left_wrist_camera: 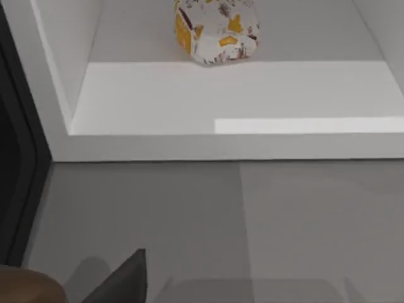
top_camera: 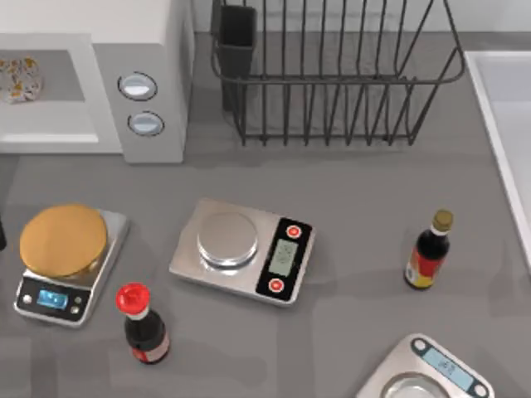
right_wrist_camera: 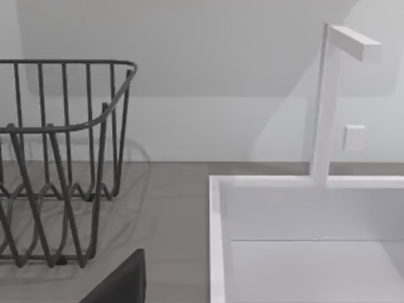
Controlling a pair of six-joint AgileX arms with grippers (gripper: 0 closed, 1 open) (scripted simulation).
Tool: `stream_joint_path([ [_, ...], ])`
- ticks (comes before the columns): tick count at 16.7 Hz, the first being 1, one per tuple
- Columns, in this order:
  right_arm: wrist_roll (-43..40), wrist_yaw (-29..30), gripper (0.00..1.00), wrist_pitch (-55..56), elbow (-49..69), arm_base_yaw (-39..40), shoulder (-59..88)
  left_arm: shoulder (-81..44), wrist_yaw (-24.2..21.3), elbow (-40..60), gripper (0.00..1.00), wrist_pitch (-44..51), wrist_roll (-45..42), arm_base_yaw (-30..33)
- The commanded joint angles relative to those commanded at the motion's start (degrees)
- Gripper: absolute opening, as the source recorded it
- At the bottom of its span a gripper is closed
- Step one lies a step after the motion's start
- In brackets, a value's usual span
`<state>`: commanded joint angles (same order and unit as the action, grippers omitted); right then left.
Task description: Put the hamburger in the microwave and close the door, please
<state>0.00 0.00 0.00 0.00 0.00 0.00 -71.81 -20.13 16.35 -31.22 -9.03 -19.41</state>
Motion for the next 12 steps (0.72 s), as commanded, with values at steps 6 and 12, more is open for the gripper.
stream_joint_path([
  [6, 0.00, 0.00, 1.00, 0.00, 0.00, 0.00, 0.00, 0.07, 0.13, -0.12, 1.00, 0.05, -0.09, 0.03],
  [12, 0.00, 0.00, 1.00, 0.00, 0.00, 0.00, 0.00, 4.31, -2.96, 5.21, 1.00, 10.88, 0.49, 2.10],
])
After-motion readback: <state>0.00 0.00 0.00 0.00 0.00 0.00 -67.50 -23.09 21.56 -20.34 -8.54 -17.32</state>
